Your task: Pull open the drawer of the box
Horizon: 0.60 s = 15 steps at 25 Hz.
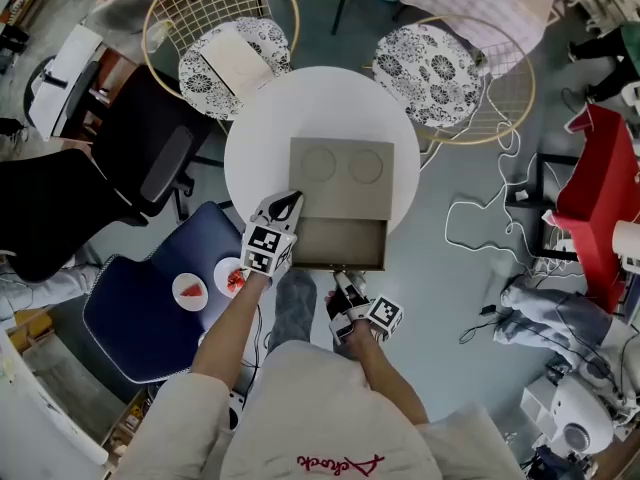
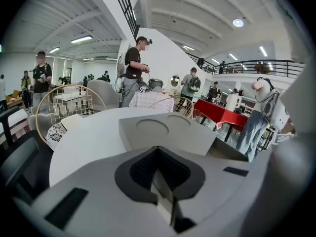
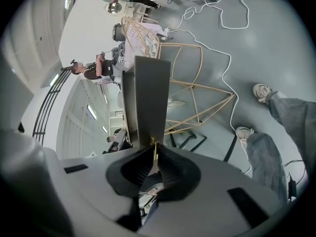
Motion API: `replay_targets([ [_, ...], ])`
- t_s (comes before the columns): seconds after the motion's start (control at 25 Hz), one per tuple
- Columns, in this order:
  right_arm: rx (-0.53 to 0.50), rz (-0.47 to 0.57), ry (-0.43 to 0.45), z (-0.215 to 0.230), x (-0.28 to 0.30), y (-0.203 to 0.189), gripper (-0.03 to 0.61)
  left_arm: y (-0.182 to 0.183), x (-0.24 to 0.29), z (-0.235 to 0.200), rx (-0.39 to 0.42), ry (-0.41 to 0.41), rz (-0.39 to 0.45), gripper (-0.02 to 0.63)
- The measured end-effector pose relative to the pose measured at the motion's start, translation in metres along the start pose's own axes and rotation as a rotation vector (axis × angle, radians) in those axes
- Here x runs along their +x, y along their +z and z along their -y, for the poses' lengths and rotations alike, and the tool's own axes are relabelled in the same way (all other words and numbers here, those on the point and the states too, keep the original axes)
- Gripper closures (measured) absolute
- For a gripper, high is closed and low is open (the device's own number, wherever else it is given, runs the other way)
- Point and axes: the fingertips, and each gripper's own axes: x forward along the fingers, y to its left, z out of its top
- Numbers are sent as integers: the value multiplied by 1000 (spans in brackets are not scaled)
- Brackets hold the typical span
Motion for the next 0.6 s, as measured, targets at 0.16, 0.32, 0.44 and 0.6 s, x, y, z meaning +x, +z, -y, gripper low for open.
replay_targets([
  [0.16,3,0,4,-2,1,-1,540,1,0,-1,0,0,-1,603],
  [0.32,-7,-37,46,-8,0,-6,496,0,1,0,1,-1,-7,602],
  [0.44,-14,-72,48,-7,-5,-13,466,1,0,1,4,1,-10,603],
  [0.6,-14,-62,33,-3,-9,-11,468,1,0,0,6,5,-15,602],
])
